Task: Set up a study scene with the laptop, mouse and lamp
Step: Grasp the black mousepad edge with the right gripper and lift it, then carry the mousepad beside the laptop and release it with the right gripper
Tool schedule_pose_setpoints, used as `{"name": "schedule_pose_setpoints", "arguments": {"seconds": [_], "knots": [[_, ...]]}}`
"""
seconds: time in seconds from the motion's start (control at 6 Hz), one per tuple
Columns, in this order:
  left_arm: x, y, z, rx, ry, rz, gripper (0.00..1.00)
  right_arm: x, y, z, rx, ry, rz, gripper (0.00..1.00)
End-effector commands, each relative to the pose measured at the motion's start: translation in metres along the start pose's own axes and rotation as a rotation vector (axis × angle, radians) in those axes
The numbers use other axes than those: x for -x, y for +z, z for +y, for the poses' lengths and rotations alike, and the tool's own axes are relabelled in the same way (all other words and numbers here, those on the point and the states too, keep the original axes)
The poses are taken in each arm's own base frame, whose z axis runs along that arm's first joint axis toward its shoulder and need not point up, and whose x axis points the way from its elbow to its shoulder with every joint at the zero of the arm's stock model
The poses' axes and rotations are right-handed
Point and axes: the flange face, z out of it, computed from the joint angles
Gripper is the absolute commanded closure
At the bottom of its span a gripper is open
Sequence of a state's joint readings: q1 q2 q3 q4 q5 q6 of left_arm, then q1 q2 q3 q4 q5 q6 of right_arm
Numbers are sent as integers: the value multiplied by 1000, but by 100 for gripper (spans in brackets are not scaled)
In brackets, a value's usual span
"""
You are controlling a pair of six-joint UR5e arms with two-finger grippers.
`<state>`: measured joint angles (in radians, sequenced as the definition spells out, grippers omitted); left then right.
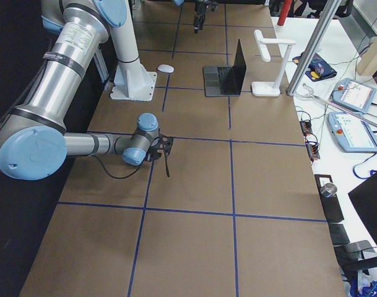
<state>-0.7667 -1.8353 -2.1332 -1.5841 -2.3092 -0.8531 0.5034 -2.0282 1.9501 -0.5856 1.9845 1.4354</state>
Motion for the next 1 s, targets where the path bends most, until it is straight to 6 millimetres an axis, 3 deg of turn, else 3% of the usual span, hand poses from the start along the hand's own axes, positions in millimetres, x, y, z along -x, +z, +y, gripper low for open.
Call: {"name": "schedule_pose_setpoints", "arguments": {"seconds": [0.0, 0.33, 0.5, 0.67, 0.83], "knots": [[-19, 4, 17, 24, -9, 22, 0, 51, -12, -42, -77, 27, -119, 100], [-18, 6, 18, 5, -6, 1, 0, 132, -6, -120, -156, 122, -128, 100], [-19, 12, 19, -10, 1, -20, 0, 168, 7, -170, -185, 150, -118, 100], [-21, 12, 19, -12, 4, -19, 0, 189, 19, -218, -189, 172, -121, 100], [-22, 14, 21, -8, 7, -19, 0, 229, 27, -265, -199, 185, -133, 100]]}}
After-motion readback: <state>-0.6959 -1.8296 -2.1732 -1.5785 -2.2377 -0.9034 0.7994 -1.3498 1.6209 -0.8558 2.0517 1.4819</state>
